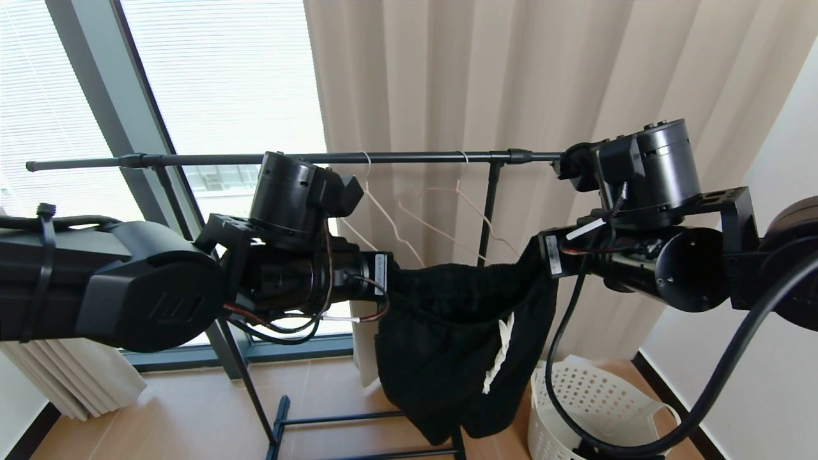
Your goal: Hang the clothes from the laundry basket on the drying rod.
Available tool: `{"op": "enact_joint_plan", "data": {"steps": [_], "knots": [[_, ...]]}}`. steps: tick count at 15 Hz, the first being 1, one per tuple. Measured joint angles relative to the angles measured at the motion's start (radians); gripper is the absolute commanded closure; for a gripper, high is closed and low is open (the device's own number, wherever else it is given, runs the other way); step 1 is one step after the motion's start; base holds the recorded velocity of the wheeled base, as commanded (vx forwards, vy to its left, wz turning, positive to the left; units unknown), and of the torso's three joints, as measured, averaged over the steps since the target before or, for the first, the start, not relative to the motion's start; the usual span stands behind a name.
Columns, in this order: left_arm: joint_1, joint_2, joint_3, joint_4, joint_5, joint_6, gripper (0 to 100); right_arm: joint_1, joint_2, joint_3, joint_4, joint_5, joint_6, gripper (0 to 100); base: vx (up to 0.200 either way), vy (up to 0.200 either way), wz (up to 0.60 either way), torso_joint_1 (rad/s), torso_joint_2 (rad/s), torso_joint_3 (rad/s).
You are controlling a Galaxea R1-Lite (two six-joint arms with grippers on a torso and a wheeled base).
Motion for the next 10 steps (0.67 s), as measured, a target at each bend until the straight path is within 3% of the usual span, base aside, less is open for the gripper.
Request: {"op": "enact_joint_plan", "data": {"steps": [3,4,7,8,10], "knots": [[0.003,0.024,-0.072,0.0,0.018,-0.001,100,-0.01,-0.05,0.103,-0.001,0.012,-0.134,0,0.0,0.0,0.0,0.0,0.0,0.0],[0.004,0.031,-0.1,0.002,0.025,-0.01,100,-0.02,-0.076,0.153,-0.007,0.061,-0.21,0,0.0,0.0,0.0,0.0,0.0,0.0],[0.008,0.044,-0.166,0.02,0.052,-0.027,100,-0.043,-0.149,0.266,-0.011,0.233,-0.327,0,0.0,0.0,0.0,0.0,0.0,0.0],[0.011,0.046,-0.186,0.029,0.068,-0.037,100,-0.045,-0.167,0.293,-0.014,0.27,-0.359,0,0.0,0.0,0.0,0.0,0.0,0.0],[0.014,0.05,-0.216,0.036,0.111,-0.049,100,-0.047,-0.203,0.335,-0.017,0.433,-0.383,0,0.0,0.0,0.0,0.0,0.0,0.0]]}}
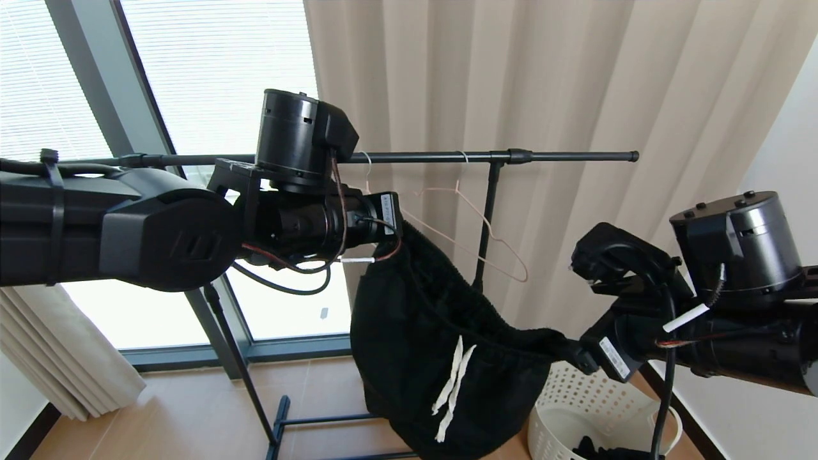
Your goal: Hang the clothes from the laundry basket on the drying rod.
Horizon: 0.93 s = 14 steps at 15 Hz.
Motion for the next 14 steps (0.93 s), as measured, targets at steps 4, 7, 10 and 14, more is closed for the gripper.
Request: {"op": "enact_joint_plan", "data": {"steps": [4,7,10,14], "knots": [[0.017,0.026,-0.006,-0.001,0.075,-0.003,100,-0.002,-0.063,0.062,-0.121,0.275,-0.003,0,0.0,0.0,0.0,0.0,0.0,0.0],[0.025,0.045,-0.008,-0.007,0.105,0.0,100,-0.003,-0.065,0.103,-0.242,0.323,-0.001,0,0.0,0.0,0.0,0.0,0.0,0.0],[0.021,0.05,0.001,-0.006,0.107,0.0,100,0.001,-0.018,0.127,-0.327,0.337,0.005,0,0.0,0.0,0.0,0.0,0.0,0.0],[0.014,0.042,0.019,-0.006,0.106,0.006,100,0.039,0.097,0.13,-0.45,0.331,0.073,0,0.0,0.0,0.0,0.0,0.0,0.0]]}}
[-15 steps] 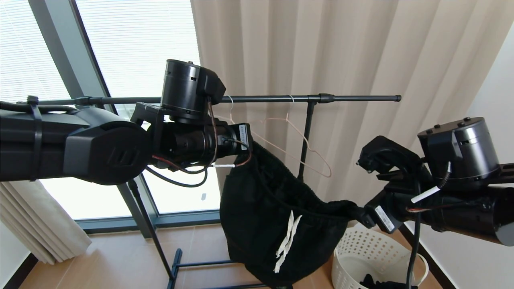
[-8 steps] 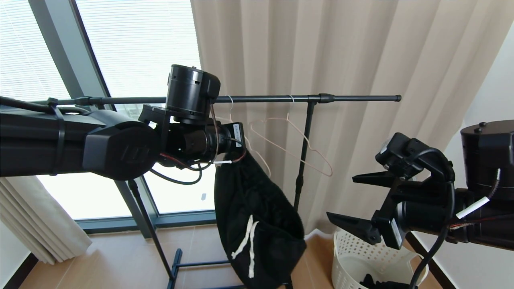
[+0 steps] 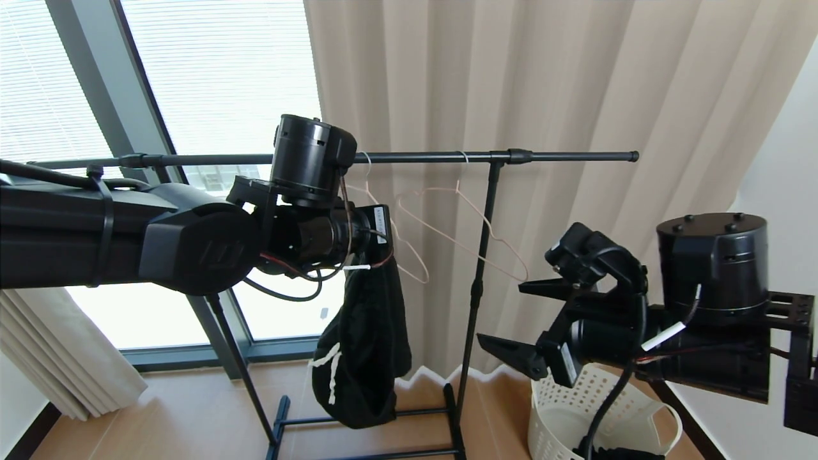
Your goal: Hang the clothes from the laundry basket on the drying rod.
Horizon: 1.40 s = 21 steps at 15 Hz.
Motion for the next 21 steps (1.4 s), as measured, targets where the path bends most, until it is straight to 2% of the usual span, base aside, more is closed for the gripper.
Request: {"op": "enact_joint_plan", "data": {"steps": [4,8,11,15,18,19,21], "knots": [[-0.028,-0.002,0.007,-0.002,-0.001,0.013,100,0.051,0.124,0.01,-0.133,-0.031,0.041,0,0.0,0.0,0.0,0.0,0.0,0.0],[-0.064,-0.004,0.002,-0.002,-0.001,0.014,100,0.062,0.202,0.009,-0.145,-0.047,0.051,0,0.0,0.0,0.0,0.0,0.0,0.0],[-0.084,-0.01,-0.002,-0.002,0.0,0.015,100,0.059,0.266,-0.008,-0.15,-0.093,0.052,0,0.0,0.0,0.0,0.0,0.0,0.0],[-0.1,-0.03,0.01,0.0,0.0,0.015,100,0.053,0.374,-0.019,-0.246,-0.144,0.051,0,0.0,0.0,0.0,0.0,0.0,0.0],[-0.099,-0.045,0.025,0.0,-0.001,0.015,100,0.04,0.414,-0.019,-0.254,-0.151,0.049,0,0.0,0.0,0.0,0.0,0.0,0.0],[-0.095,-0.048,0.028,0.0,0.0,0.015,100,0.028,0.418,-0.019,-0.255,-0.152,0.049,100,0.0,0.0,0.0,0.0,0.0,0.0],[-0.09,-0.053,0.039,0.001,-0.002,0.019,100,-0.001,0.417,-0.028,-0.263,-0.152,0.049,100,0.0,0.0,0.0,0.0,0.0,0.0]]}}
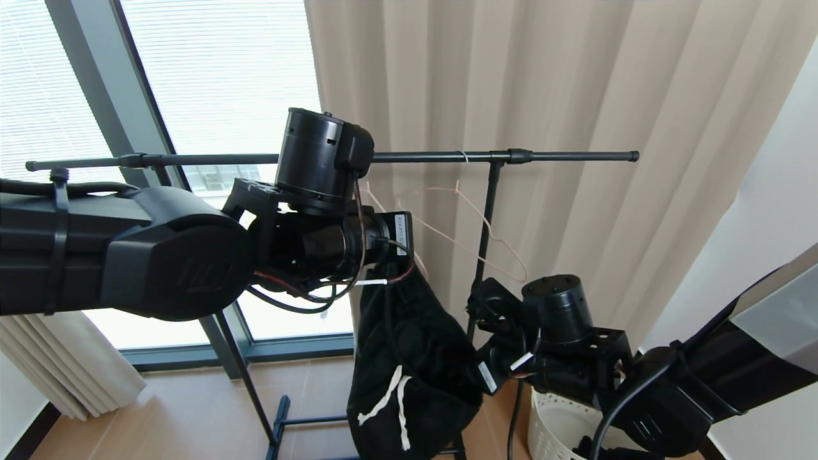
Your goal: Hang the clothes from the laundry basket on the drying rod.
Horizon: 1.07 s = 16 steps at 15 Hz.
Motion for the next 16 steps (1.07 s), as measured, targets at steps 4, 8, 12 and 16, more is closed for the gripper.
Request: {"op": "enact_joint_plan", "data": {"steps": [4,8,12,16], "knots": [[0.027,-0.001,0.055,-0.003,-0.013,0.071,100,-0.098,-0.062,-0.011,0.006,-0.003,-0.009,100,0.0,0.0,0.0,0.0,0.0,0.0],[0.032,0.034,0.078,-0.005,-0.039,0.094,100,-0.179,-0.161,-0.015,0.011,-0.018,-0.052,100,0.0,0.0,0.0,0.0,0.0,0.0],[0.016,0.088,0.081,-0.012,-0.045,0.116,0,-0.22,-0.219,-0.029,0.009,-0.123,-0.089,100,0.0,0.0,0.0,0.0,0.0,0.0],[0.002,0.093,0.11,-0.014,-0.066,0.124,0,-0.244,-0.244,-0.048,0.007,-0.193,-0.123,100,0.0,0.0,0.0,0.0,0.0,0.0]]}}
